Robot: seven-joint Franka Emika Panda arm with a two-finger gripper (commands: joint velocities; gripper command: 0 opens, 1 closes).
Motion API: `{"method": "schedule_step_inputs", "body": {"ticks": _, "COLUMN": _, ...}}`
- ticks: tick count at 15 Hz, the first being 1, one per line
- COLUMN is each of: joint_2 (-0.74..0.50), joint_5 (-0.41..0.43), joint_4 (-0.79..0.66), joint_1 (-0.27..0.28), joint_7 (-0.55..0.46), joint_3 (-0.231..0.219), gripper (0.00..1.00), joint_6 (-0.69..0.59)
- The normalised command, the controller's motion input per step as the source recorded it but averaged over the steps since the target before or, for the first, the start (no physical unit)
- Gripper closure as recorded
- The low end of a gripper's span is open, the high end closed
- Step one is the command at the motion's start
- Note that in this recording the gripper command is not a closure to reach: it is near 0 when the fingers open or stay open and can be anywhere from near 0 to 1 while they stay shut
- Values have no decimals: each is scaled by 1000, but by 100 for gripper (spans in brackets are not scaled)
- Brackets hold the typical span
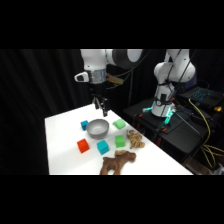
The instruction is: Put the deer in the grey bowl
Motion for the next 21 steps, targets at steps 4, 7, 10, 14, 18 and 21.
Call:
{"method": "schedule_step_inputs", "body": {"ticks": 4, "joint_2": 11, "joint_5": 10, "joint_4": 41, "joint_1": 16, "joint_7": 134, "joint_3": 46, "gripper": 0, "joint_6": -15}}
{"method": "schedule_step_inputs", "body": {"ticks": 7, "joint_2": 35, "joint_5": 30, "joint_4": 92, "joint_1": 132, "joint_7": 336, "joint_3": 126, "gripper": 0, "joint_6": 14}}
{"method": "schedule_step_inputs", "body": {"ticks": 10, "joint_2": 58, "joint_5": 0, "joint_4": 110, "joint_1": 192, "joint_7": 381, "joint_3": 155, "gripper": 0, "joint_6": 62}}
{"method": "schedule_step_inputs", "body": {"ticks": 14, "joint_2": 144, "joint_5": -94, "joint_4": 99, "joint_1": 170, "joint_7": 298, "joint_3": 113, "gripper": 0, "joint_6": 184}}
{"method": "schedule_step_inputs", "body": {"ticks": 18, "joint_2": 317, "joint_5": -162, "joint_4": 105, "joint_1": 91, "joint_7": 138, "joint_3": 17, "gripper": 0, "joint_6": 348}}
{"method": "schedule_step_inputs", "body": {"ticks": 21, "joint_2": 339, "joint_5": -64, "joint_4": 84, "joint_1": 53, "joint_7": -3, "joint_3": -27, "gripper": 0, "joint_6": 360}}
